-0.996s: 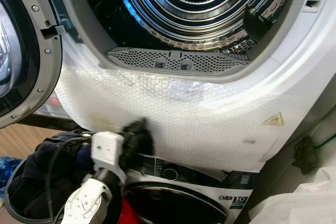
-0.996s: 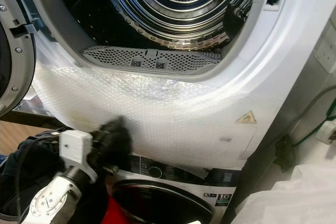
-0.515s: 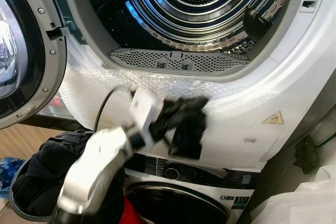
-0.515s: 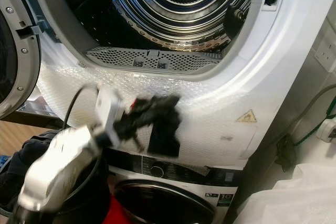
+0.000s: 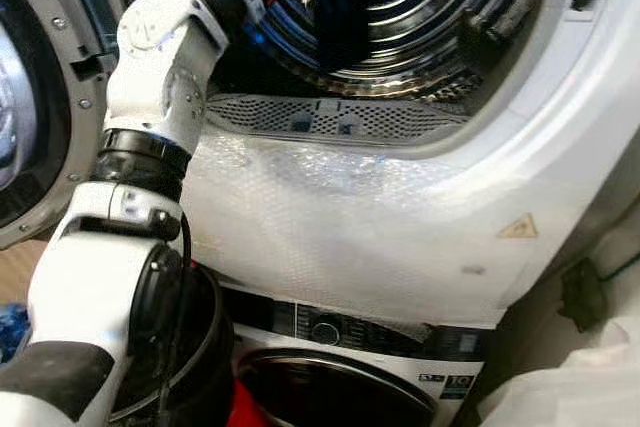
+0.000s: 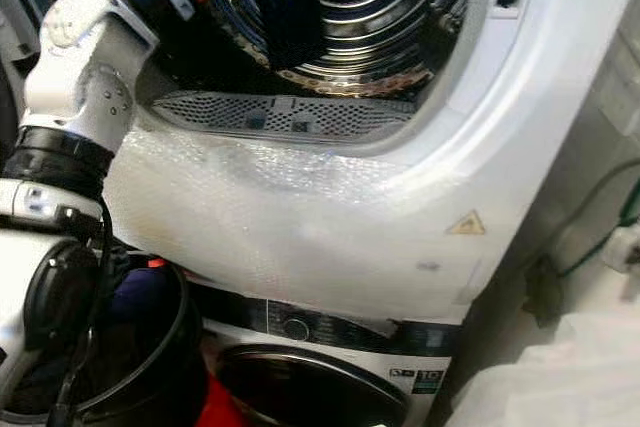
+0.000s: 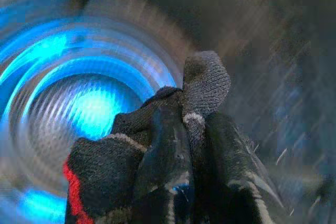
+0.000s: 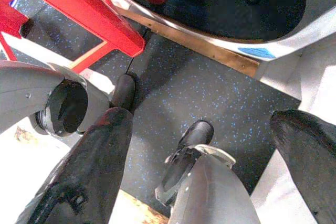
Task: Clothes washing
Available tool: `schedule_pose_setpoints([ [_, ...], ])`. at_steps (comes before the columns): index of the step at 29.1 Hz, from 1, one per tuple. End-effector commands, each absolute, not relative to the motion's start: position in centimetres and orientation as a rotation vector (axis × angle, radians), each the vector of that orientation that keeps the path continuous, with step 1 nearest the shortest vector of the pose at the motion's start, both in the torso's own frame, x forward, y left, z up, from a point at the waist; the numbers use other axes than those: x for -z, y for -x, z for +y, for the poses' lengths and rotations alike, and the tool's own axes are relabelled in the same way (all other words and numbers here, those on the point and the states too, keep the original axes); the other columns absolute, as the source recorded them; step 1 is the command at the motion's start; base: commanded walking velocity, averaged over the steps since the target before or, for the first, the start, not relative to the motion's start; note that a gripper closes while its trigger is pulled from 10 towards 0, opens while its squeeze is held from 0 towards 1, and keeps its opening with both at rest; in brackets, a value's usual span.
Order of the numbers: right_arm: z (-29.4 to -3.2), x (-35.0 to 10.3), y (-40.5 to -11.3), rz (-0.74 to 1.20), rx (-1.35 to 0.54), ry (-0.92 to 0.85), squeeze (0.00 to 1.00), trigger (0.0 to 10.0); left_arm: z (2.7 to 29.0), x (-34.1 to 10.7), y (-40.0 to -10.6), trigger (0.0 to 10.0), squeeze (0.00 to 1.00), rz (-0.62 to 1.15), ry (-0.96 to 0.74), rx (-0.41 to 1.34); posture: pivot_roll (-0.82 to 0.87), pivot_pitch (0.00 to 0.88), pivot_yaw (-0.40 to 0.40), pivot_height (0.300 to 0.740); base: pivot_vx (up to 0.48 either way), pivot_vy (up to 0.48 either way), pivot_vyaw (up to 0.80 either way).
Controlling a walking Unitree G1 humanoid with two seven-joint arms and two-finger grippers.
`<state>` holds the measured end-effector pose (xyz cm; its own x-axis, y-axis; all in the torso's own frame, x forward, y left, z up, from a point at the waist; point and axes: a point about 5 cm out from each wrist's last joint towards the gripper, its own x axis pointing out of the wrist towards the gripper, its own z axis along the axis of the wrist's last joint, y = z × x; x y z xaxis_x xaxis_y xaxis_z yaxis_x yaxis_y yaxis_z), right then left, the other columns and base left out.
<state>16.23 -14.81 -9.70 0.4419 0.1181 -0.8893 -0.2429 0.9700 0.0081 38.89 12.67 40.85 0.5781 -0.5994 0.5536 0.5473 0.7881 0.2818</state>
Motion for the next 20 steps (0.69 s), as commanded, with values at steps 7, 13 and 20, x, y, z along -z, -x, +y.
schedule_pose_setpoints([
  [7, -16.3, 10.4, -14.1, 1.126, -0.147, 0.093, 0.0, 10.0, 13.3, -40.4, -40.5, 0.0, 0.0, -0.543, -0.107, 0.557, 0.04, 0.0, 0.076, 0.74, 0.0, 0.0, 0.0],
  [13, -17.0, 10.6, -13.4, 1.134, -0.115, 0.095, 0.0, 10.0, 13.4, -39.7, -41.2, 4.4, 0.0, -0.48, -0.078, 0.45, -0.01, 0.0, 0.082, 0.74, 0.0, 0.0, 0.0],
  [20, -17.3, 10.3, -14.2, 1.107, -0.106, 0.099, 0.0, 10.0, 12.6, -39.1, -41.5, 10.0, 0.0, -0.415, -0.086, 0.484, -0.02, 0.0, 0.079, 0.74, 0.0, 0.0, 0.0],
])
